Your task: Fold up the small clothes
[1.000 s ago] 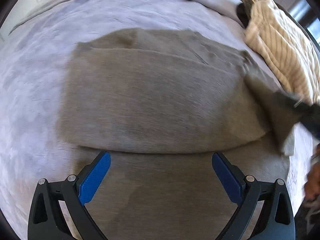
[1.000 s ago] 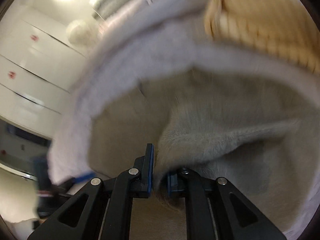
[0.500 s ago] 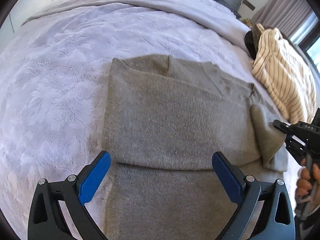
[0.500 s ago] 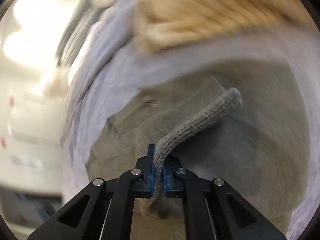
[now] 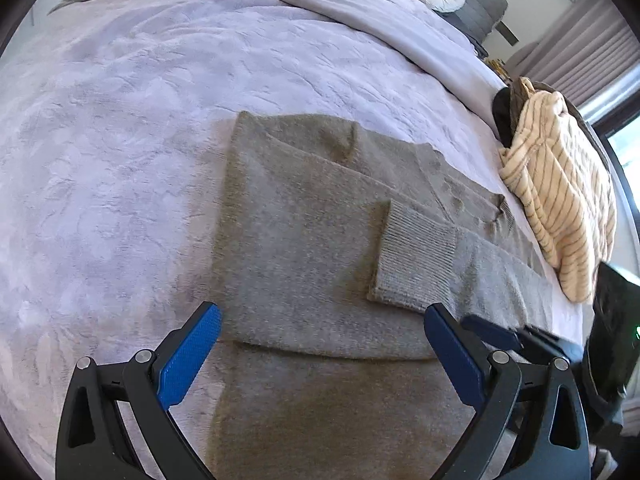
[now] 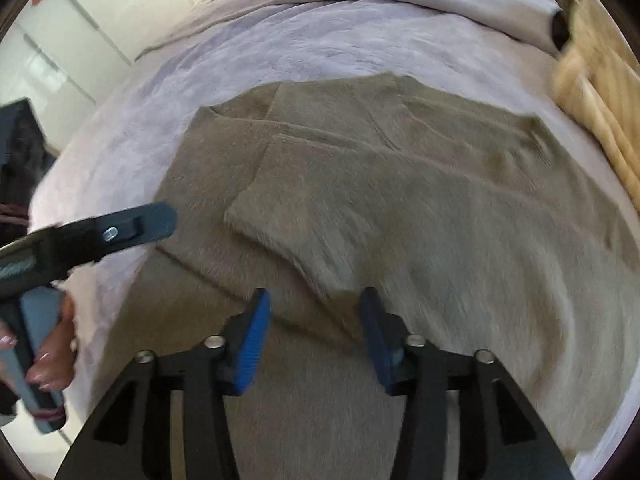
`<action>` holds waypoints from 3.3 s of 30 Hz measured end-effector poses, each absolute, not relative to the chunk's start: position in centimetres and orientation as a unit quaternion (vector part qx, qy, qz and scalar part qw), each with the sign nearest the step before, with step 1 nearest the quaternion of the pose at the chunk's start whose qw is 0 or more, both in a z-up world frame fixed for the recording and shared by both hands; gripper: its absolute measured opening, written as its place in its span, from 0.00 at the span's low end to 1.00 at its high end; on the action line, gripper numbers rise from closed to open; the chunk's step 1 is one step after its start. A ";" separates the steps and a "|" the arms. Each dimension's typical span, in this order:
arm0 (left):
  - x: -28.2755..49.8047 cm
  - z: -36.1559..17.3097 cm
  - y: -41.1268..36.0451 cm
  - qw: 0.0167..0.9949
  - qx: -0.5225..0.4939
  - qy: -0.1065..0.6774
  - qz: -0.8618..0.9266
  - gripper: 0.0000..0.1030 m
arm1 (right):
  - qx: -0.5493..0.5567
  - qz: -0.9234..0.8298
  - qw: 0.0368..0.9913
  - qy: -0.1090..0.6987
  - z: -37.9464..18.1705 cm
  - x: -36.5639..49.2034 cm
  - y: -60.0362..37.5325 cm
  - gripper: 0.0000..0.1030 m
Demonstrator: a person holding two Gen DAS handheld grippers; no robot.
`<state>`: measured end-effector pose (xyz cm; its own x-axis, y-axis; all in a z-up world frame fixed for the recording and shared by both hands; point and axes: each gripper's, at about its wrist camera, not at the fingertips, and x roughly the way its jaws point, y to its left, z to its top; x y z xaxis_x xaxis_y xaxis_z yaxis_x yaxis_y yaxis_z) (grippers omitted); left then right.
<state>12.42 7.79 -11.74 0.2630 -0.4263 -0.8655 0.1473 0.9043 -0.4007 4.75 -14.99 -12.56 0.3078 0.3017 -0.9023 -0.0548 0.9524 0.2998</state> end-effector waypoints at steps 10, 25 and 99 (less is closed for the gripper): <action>14.3 -13.8 3.2 0.750 -0.122 0.606 -0.235 0.98 | 0.471 -0.046 0.713 0.517 -14.9 -7.1 -32.9 0.52; 15.8 -12.3 1.7 0.748 -0.132 0.595 -0.261 0.07 | 0.483 -0.103 0.742 0.453 -13.4 -8.1 -39.2 0.06; 11.2 -12.7 2.0 0.769 0.069 0.607 -0.185 0.07 | 0.329 -0.143 0.755 0.549 -11.8 -9.8 -34.0 0.15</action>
<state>11.20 2.02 -12.73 0.1937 -0.2002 -0.9604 0.3690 0.9220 -0.1177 -9.84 -34.02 -11.79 0.3564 0.1455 -0.9229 0.5763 0.7433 0.3398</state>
